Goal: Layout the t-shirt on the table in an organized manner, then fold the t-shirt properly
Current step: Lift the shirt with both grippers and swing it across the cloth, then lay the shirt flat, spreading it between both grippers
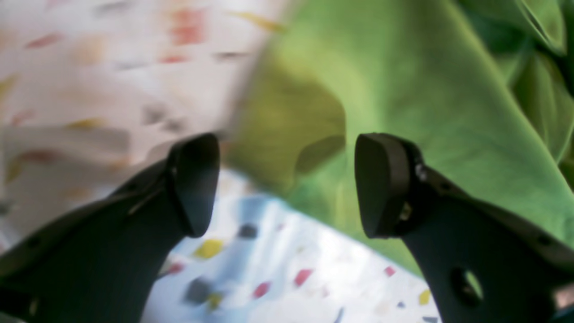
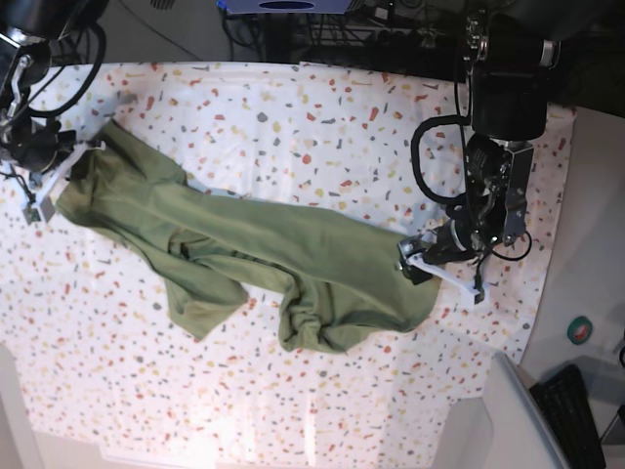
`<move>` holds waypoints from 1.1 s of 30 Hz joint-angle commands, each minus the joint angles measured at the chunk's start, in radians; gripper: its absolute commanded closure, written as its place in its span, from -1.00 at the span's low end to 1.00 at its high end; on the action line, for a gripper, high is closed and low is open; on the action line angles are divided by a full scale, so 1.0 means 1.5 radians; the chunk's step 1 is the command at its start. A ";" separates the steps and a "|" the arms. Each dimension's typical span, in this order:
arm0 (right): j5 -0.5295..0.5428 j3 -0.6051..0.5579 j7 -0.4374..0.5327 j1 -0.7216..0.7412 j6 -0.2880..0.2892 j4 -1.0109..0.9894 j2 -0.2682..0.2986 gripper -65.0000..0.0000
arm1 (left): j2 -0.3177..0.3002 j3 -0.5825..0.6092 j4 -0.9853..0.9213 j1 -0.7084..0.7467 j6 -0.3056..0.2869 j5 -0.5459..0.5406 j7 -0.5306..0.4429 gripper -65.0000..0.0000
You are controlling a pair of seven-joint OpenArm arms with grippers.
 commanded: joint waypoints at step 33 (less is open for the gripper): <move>0.008 -0.001 0.009 0.358 -0.054 -0.035 0.097 1.00 | 0.037 -0.009 0.194 -0.266 -0.002 -0.009 0.269 1.00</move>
